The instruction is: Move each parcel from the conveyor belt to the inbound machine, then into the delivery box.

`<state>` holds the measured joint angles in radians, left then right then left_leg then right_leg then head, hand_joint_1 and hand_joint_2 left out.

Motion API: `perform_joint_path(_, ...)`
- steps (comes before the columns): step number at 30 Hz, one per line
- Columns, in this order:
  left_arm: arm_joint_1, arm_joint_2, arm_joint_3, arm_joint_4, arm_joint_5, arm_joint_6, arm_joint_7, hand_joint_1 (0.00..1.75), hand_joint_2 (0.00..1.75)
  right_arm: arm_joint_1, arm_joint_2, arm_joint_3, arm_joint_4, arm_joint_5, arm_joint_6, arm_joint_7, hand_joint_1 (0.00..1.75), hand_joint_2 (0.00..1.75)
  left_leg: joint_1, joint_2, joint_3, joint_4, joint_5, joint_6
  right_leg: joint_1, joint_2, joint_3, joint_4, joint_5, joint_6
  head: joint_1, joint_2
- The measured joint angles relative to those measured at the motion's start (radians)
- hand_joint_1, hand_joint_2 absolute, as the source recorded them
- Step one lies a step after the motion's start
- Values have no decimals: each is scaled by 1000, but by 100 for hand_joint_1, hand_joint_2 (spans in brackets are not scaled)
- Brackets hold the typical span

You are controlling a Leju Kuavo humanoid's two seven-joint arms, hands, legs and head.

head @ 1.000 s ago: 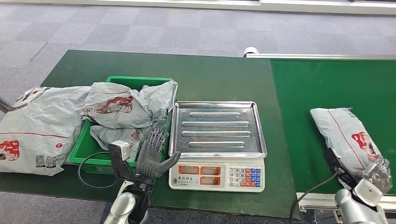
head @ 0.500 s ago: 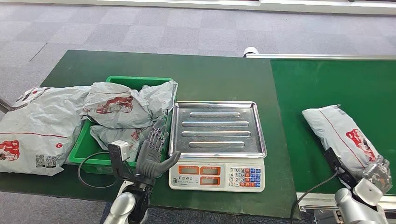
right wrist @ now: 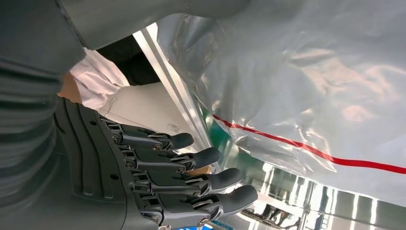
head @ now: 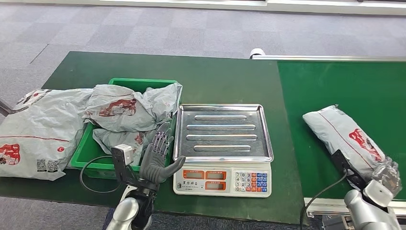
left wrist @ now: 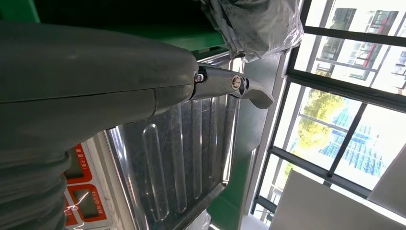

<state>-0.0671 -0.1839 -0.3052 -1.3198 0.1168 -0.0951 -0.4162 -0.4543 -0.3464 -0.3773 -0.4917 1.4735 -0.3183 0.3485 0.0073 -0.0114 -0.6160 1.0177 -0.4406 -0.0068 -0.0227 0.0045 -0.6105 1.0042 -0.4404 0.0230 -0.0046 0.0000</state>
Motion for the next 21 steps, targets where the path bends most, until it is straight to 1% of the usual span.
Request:
perform_joint_path(4, 1, 0, 5, 0, 6, -7, 0, 0, 175, -8, -6, 0, 16, -12, 29, -14, 0, 175, 0, 0, 0, 0, 0, 0, 0, 0, 0, 0, 0, 0, 0, 0)
perform_joint_path(6, 3, 0, 7, 0, 11, -12, -1, 0, 175, -18, -12, -6, 29, -42, 75, -37, 0, 175, 0, 0, 0, 0, 0, 0, -1, 0, 0, 0, 0, 0, 0, 0)
perform_joint_path(10, 9, 3, 12, 0, 13, -20, -1, 0, 175, -52, -36, -55, 68, -157, 209, -123, 0, 175, -1, 0, 0, 0, 0, 0, -1, 0, 0, 0, 0, 0, 0, 0)
perform_joint_path(13, 11, 7, 13, 0, 14, -25, -1, 0, 175, -65, -51, -78, 87, -178, 234, -147, 0, 175, -1, 0, 0, 0, 0, 1, -1, 0, 0, 0, 0, 0, 0, 0)
perform_joint_path(14, 11, 7, 13, 0, 14, -26, -2, 0, 175, -68, -54, -84, 93, -182, 238, -152, 7, 175, -1, 0, 0, 0, 0, 1, -1, 0, 0, 0, 0, 0, 0, 0)
perform_joint_path(15, 11, 8, 13, 0, 14, -27, -2, 0, 175, -70, -56, -88, 97, -187, 242, -155, 26, 175, -1, 0, 0, 0, 0, 1, -1, 0, 0, 0, 0, 0, 0, 0)
perform_joint_path(17, 11, 8, 13, 0, 14, -29, -2, 0, 175, -72, -60, -97, 104, -201, 251, -164, 111, 175, -1, 0, 0, 0, -1, 1, -1, 0, 0, 0, 0, 0, 0, 0)
perform_joint_path(18, 10, 9, 13, 0, 14, -31, -2, 0, 175, -72, -61, -102, 107, -210, 257, -170, 148, 175, -1, 0, 0, 0, -1, 1, -1, 0, 0, 0, 0, 0, 0, 0)
perform_joint_path(19, 10, 9, 13, 0, 14, -32, -2, 0, 175, -73, -62, -108, 109, -218, 262, -176, 172, 175, -1, 0, 0, 0, -1, 1, -1, 0, 0, 0, 0, 0, 0, 0)
perform_joint_path(21, 9, 10, 13, 0, 14, -35, -2, 0, 175, -73, -64, -118, 112, -233, 270, -185, 175, 175, -1, 0, 0, 0, -1, 1, -1, 0, 0, 0, 0, 0, 0, 0)
